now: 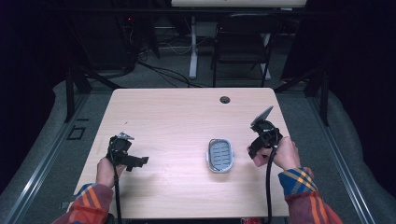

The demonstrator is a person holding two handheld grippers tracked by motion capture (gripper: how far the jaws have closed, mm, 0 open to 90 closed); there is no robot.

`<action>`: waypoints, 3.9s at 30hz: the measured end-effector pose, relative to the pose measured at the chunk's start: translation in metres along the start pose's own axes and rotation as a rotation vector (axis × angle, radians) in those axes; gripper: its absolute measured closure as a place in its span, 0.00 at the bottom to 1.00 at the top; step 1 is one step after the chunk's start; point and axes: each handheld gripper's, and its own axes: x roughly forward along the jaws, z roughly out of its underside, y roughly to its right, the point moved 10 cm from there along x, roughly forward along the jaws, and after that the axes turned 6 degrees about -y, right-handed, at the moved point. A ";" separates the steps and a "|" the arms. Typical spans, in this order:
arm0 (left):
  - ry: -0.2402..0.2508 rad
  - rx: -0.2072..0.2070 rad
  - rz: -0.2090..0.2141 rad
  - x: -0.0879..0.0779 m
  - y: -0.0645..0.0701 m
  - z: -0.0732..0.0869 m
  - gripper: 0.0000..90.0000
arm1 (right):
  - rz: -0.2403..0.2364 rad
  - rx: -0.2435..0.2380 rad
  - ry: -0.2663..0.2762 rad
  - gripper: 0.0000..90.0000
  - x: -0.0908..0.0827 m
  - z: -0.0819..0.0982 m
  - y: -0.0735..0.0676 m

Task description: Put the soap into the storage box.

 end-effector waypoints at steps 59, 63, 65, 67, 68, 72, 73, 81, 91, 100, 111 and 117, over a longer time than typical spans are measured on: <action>0.000 0.017 0.012 0.000 0.004 -0.001 0.00 | 0.030 -0.130 -0.106 0.41 -0.018 -0.048 -0.063; 0.000 0.016 0.013 0.000 0.005 -0.001 0.00 | 0.030 -0.136 -0.110 0.41 -0.015 -0.050 -0.068; 0.003 0.014 0.007 0.000 0.005 -0.001 0.00 | 0.023 -0.125 -0.093 0.41 -0.013 -0.052 -0.070; 0.005 0.015 0.008 0.000 0.005 -0.001 0.00 | 0.029 -0.139 -0.113 0.41 -0.012 -0.052 -0.072; 0.004 0.015 0.010 0.000 0.005 -0.001 0.00 | 0.025 -0.139 -0.110 0.41 -0.010 -0.053 -0.075; 0.004 0.015 0.009 0.001 0.004 -0.001 0.00 | 0.030 -0.152 -0.136 0.41 -0.008 -0.054 -0.077; 0.006 0.015 0.010 0.000 0.005 -0.002 0.00 | 0.027 -0.150 -0.141 0.41 -0.006 -0.055 -0.078; 0.004 0.017 0.011 0.000 0.005 -0.001 0.00 | 0.024 -0.136 -0.157 0.41 0.012 -0.061 -0.089; 0.002 0.021 0.011 0.001 0.005 -0.001 0.00 | 0.036 -0.093 -0.163 0.41 0.023 -0.068 -0.095; 0.000 0.025 0.011 0.001 0.005 -0.001 0.00 | 0.013 -0.054 -0.107 0.40 0.013 -0.067 -0.092; -0.004 0.023 0.012 0.001 0.005 -0.001 0.00 | -0.007 -0.115 0.015 0.33 -0.016 -0.054 -0.070; -0.009 0.023 0.015 0.002 0.005 0.000 0.00 | -0.001 -0.152 0.102 0.23 -0.026 -0.044 -0.052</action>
